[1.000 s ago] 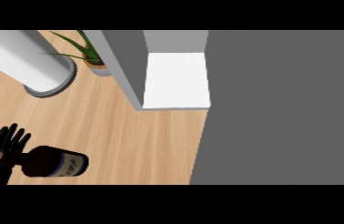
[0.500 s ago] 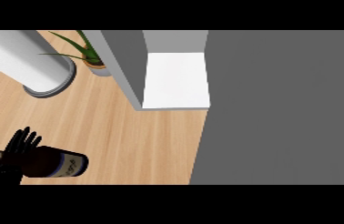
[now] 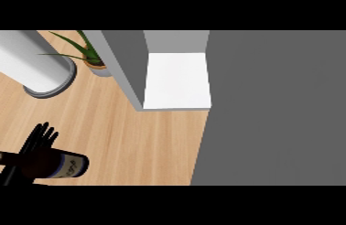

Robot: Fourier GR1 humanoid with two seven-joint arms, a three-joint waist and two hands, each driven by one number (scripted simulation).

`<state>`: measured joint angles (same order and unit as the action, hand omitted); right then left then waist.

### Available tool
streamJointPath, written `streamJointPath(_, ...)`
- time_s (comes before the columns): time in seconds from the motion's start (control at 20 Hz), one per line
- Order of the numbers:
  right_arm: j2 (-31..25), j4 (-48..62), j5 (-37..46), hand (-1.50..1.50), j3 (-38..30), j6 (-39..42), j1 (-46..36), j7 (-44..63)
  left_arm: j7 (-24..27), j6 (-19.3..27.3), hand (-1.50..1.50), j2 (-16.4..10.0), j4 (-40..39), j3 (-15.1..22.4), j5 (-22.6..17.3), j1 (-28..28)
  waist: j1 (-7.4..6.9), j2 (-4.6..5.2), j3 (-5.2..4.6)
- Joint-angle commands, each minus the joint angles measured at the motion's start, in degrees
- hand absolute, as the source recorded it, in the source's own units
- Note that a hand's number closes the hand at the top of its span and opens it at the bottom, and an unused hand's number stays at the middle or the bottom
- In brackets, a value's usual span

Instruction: Pick up the wine, place it into the cabinet and close the cabinet

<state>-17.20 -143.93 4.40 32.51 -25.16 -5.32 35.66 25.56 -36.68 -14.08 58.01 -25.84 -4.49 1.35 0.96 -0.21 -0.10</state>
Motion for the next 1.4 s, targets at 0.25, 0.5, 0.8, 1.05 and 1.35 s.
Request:
streamJointPath(0.25, -2.79, -10.89, 5.08, -1.50, 1.45, -0.83, 4.38, 1.65, 8.65, 0.65, -1.50, 1.35, -3.37, 3.28, 2.97, -0.48, -0.04, -0.06, 0.04)
streamJointPath(0.5, -3.86, -11.46, 4.97, -1.50, 2.84, -1.16, 5.52, 0.53, 7.87, -1.20, 1.50, 0.63, -8.40, 1.29, -1.68, -3.48, 0.18, -0.08, 0.03)
streamJointPath(0.8, -4.71, -11.85, 5.93, -1.50, 4.17, -2.15, 7.60, -0.53, 9.15, -0.52, 1.50, -0.74, -6.59, 2.40, -1.64, -2.85, 0.10, -0.15, 0.07)
streamJointPath(1.05, -4.21, -10.19, 5.31, -1.50, 3.41, -2.88, 4.36, 0.65, 16.90, 2.47, 1.50, -0.27, -5.85, 4.49, 1.91, 0.03, -0.34, -0.07, 0.01)
streamJointPath(1.35, -5.49, -8.95, 1.20, -1.50, 1.18, -2.79, 7.25, -4.09, 15.59, 4.09, 1.50, 3.35, 0.15, 8.72, 1.92, 2.14, -0.64, -0.04, 0.13)
